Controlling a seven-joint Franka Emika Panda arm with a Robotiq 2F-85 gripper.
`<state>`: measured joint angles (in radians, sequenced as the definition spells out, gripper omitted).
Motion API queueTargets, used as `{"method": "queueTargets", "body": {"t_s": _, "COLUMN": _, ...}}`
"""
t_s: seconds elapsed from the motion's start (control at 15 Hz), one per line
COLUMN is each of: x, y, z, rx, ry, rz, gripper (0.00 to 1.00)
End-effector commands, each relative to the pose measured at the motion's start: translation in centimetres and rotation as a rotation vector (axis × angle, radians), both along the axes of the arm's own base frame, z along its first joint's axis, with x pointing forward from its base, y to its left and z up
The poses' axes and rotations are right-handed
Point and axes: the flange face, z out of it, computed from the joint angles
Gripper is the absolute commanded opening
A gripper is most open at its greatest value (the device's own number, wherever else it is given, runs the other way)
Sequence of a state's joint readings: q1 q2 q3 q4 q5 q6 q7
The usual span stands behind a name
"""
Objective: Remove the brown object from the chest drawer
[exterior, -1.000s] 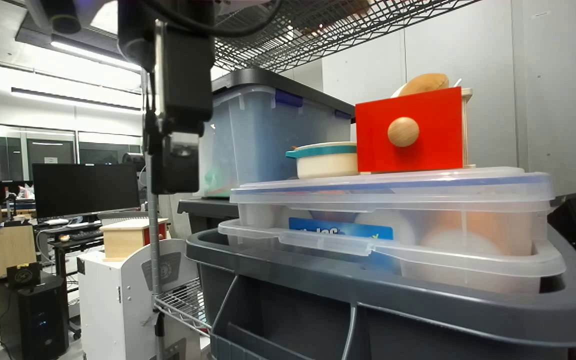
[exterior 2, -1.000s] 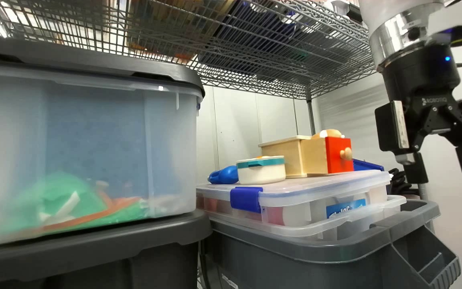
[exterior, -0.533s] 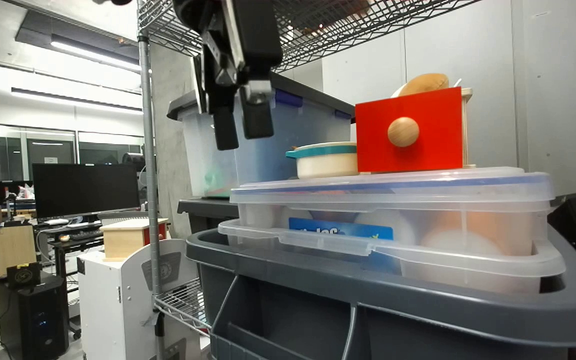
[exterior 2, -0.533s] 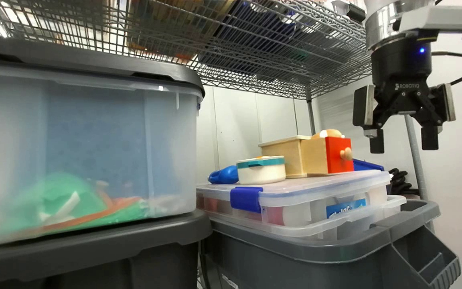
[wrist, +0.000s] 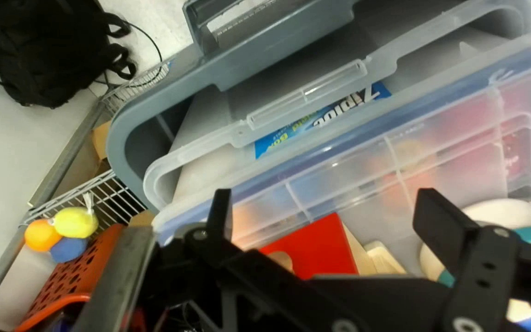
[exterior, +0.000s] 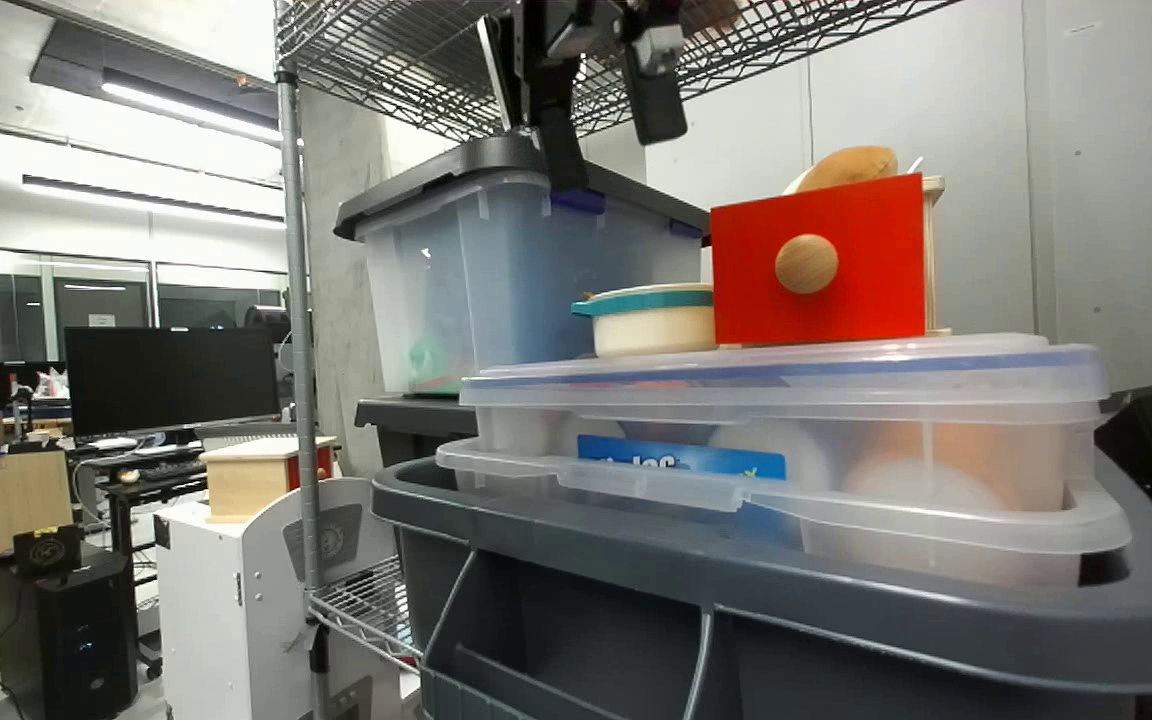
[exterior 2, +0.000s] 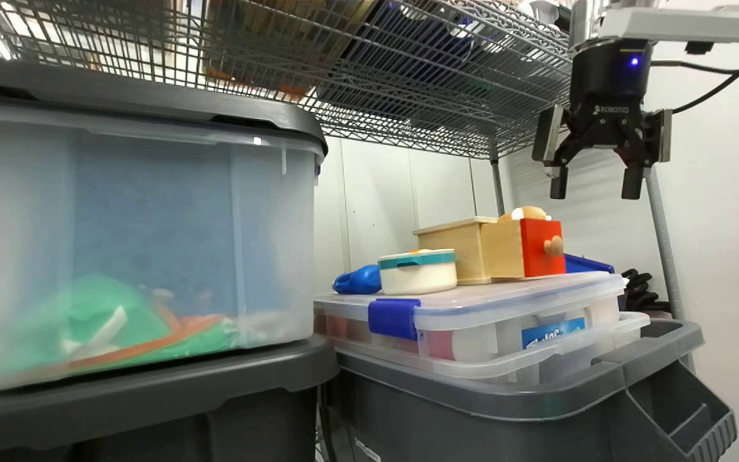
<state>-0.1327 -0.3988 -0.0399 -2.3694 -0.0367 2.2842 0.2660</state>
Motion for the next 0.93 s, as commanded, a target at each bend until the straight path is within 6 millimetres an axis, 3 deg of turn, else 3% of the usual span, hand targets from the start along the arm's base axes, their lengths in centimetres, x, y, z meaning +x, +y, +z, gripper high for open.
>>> {"method": "queueTargets", "body": {"t_s": 0.0, "x": 2.1, "y": -0.6, "z": 1.7, "rx": -0.017, "ry": -0.052, "rz": 0.037, "gripper": 1.0}}
{"method": "queueTargets", "body": {"t_s": 0.47, "x": 5.1, "y": -2.0, "z": 3.3, "rx": -0.099, "ry": -0.144, "rz": 0.156, "gripper": 1.0}}
{"method": "queueTargets", "body": {"t_s": 0.87, "x": 7.6, "y": -4.0, "z": 3.1, "rx": -0.127, "ry": -0.176, "rz": 0.196, "gripper": 1.0}}
